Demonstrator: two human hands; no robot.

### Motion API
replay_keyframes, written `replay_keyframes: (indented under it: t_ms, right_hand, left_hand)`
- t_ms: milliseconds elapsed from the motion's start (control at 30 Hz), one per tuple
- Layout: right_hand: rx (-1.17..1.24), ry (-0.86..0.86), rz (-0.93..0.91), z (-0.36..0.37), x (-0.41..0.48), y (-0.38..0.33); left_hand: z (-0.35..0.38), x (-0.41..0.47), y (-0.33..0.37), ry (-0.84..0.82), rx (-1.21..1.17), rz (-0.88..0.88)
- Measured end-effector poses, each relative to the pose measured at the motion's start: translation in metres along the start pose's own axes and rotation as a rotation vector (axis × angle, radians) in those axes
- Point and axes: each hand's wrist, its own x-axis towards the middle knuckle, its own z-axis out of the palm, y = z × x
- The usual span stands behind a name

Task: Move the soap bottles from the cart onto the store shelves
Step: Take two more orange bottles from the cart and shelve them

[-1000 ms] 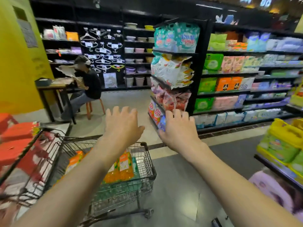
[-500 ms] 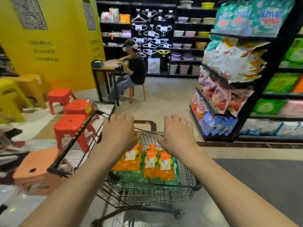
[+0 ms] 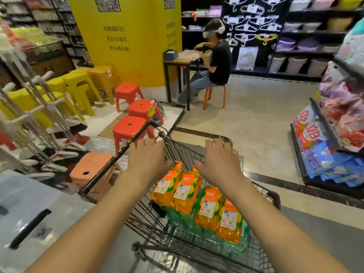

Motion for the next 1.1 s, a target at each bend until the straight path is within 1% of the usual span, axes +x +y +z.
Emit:
replay_keyframes:
  t_ms: [133,333,433,700,833,967,1033,1100]
  right_hand:
    - [0.025,-0.103,-0.016,0.027,0.029,0.004]
    - [-0.015,-0.233,0.006,0.071,0.068,-0.001]
    - [-0.012,-0.303,0.067,0.098,0.084,-0.006]
    - [-0.021,-0.500,0.247,0.173,0.110,-0.020]
    - [-0.013,-0.574,0.292,0.206,0.114,-0.024]
    - [0.047,-0.659,0.326,0.240,0.126,-0.021]
    - [0.082,-0.704,0.355,0.260,0.133,-0.019]
    - [0.107,-0.684,0.362,0.278,0.135,-0.018]
  left_hand:
    - [0.025,0.027,0.000,-0.101,0.021,-0.010]
    - [0.070,0.077,-0.007,-0.191,0.013,0.025]
    - [0.099,0.102,-0.016,-0.240,0.019,0.079]
    - [0.183,0.156,-0.035,-0.465,0.014,0.225]
    - [0.216,0.170,-0.034,-0.545,-0.036,0.270]
    - [0.245,0.185,-0.033,-0.651,-0.092,0.238]
    - [0.265,0.194,-0.033,-0.702,-0.166,0.172]
    - [0.286,0.200,-0.034,-0.702,-0.252,0.080]
